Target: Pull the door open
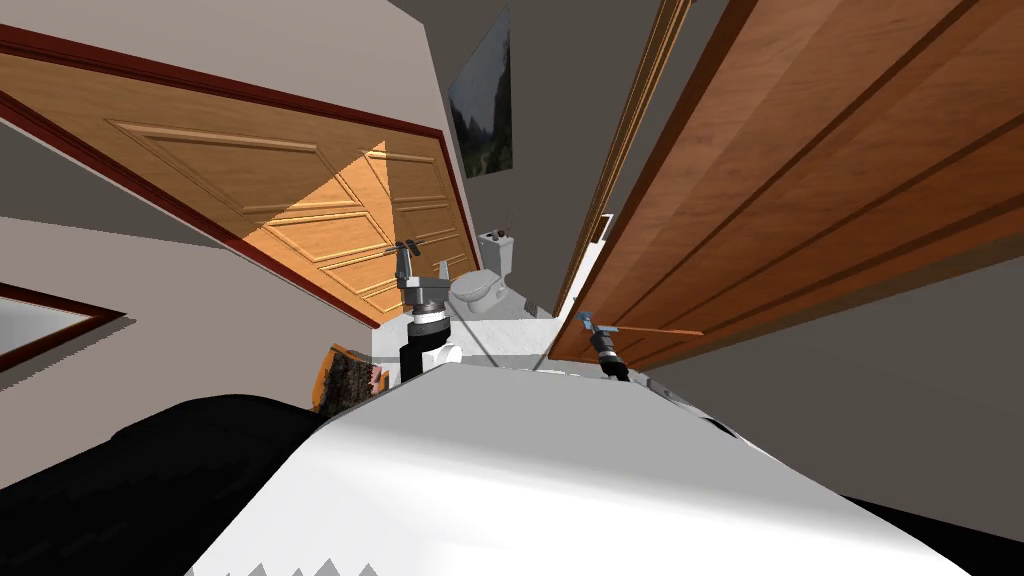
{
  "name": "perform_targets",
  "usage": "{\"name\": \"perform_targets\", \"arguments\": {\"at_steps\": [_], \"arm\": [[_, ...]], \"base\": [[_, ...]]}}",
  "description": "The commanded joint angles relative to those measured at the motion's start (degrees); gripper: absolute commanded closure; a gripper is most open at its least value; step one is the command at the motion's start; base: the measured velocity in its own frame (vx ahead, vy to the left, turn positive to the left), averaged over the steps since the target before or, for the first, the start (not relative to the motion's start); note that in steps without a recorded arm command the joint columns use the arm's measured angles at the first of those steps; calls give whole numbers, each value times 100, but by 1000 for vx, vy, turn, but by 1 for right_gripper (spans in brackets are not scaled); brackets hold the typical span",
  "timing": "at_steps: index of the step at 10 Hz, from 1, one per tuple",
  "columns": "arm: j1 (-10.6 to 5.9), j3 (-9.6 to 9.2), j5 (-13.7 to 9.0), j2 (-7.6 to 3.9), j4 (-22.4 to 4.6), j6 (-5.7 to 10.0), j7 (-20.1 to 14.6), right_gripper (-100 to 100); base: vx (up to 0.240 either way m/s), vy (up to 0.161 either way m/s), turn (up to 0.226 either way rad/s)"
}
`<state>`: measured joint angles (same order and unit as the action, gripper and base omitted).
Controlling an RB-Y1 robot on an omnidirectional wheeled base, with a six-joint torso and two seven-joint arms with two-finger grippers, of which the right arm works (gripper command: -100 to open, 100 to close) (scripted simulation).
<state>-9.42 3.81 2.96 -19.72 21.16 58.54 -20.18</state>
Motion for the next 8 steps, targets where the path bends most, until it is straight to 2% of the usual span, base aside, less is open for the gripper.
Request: {"name": "perform_targets", "arguments": {"at_steps": [1,2,3,4,5,8], "arm": [[-69,-91,106,17,-121,159,-69,100],[-69,-91,106,17,-121,159,-69,100],[-135,-166,204,9,-226,263,-134,100],[-135,-166,204,9,-226,263,-134,100],[-196,-235,295,2,-323,360,-194,100],[-196,-235,295,2,-323,360,-194,100]], "base": [[-113,-49,30],[-106,-40,27],[-159,-52,49],[-136,-75,37],[-134,-100,44],[-66,-38,9]]}}
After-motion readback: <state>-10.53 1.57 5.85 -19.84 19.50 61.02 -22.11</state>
